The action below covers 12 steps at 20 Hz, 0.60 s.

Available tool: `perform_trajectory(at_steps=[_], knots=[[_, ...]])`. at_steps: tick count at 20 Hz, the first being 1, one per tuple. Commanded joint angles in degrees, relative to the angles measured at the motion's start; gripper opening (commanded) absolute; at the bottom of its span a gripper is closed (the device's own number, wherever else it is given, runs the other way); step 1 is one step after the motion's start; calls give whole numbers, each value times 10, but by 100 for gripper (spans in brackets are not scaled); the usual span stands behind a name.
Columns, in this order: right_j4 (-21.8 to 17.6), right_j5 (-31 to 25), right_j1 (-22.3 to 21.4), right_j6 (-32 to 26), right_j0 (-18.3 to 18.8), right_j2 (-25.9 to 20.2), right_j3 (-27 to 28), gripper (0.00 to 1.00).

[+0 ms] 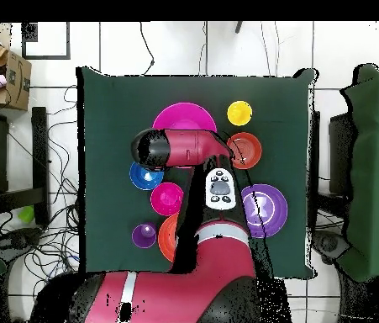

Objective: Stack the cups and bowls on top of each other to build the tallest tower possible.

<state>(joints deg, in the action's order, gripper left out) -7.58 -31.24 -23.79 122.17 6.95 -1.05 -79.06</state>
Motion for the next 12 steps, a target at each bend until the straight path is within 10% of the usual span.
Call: perform_trajectory(at_steps=[1,12], knots=[[-53,-8,26,-87,2,-69,33,0],[-57,-26,10,-86,10,-77,28,0]])
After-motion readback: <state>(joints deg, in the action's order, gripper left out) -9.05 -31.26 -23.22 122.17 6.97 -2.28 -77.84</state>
